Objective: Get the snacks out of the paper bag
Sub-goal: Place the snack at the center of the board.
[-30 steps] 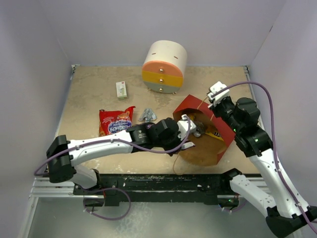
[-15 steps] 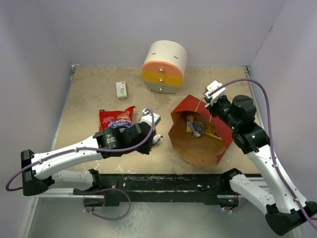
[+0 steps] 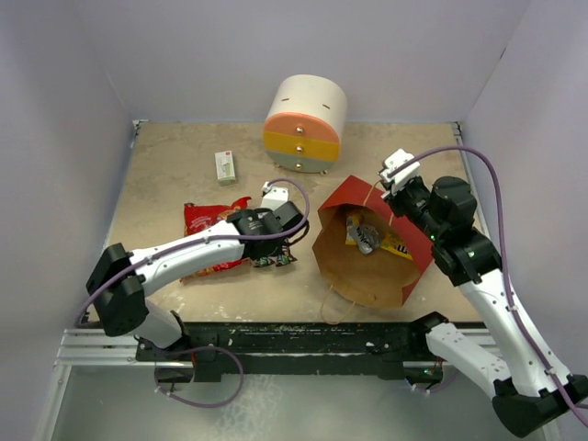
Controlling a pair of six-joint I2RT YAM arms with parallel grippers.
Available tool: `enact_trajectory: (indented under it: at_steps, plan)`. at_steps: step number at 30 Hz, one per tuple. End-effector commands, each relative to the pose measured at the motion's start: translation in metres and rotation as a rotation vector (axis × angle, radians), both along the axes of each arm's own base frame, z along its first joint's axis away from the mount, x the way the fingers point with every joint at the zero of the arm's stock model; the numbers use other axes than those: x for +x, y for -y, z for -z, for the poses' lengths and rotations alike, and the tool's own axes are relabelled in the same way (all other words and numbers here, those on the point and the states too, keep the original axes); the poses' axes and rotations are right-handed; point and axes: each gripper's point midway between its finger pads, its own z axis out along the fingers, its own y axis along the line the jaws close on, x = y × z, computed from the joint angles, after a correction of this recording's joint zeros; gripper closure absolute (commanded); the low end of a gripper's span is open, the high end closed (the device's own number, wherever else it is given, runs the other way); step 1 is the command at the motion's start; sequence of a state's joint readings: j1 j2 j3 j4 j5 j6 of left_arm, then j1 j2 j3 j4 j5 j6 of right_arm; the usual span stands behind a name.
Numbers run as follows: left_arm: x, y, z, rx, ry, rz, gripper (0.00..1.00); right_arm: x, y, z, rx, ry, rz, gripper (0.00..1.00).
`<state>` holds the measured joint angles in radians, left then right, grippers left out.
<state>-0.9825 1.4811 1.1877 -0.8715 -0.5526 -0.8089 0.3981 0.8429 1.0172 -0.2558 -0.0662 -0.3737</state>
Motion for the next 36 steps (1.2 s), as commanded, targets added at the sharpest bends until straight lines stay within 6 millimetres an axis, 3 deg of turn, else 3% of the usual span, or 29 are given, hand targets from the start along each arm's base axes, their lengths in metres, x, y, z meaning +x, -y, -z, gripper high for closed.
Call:
enact_trajectory:
  at_steps: [1, 4, 11, 19, 21, 24, 31, 36]
  plan:
    - [0.040, 0.010, -0.010, -0.070, 0.096, -0.069, 1.00, -0.006, 0.009, -0.025, 0.018, 0.068, 0.031, 1.00]
    - [0.051, 0.016, 0.003, -0.089, 0.086, -0.065, 1.00, -0.007, 0.012, -0.021, 0.021, 0.062, 0.045, 1.00]
    - [0.053, 0.039, 0.032, -0.157, 0.025, -0.055, 1.00, -0.002, 0.009, -0.017, 0.006, 0.046, 0.036, 1.00]
    - [0.048, 0.026, 0.057, -0.084, -0.010, -0.089, 0.98, 0.000, 0.011, -0.020, -0.019, 0.061, 0.044, 1.00]
    - [0.045, 0.026, 0.060, -0.094, -0.018, -0.082, 0.95, 0.000, 0.010, -0.019, -0.003, 0.057, 0.043, 1.00]
    - [0.038, 0.026, 0.064, -0.110, -0.047, -0.078, 0.79, -0.002, 0.008, -0.016, 0.016, 0.054, 0.037, 1.00]
    - [0.033, 0.019, 0.035, -0.160, -0.006, -0.089, 0.47, -0.001, 0.007, -0.015, 0.016, 0.056, 0.032, 1.00]
    - [0.025, 0.023, 0.003, -0.259, 0.015, -0.054, 0.37, 0.002, 0.002, -0.011, 0.013, 0.046, 0.012, 1.00]
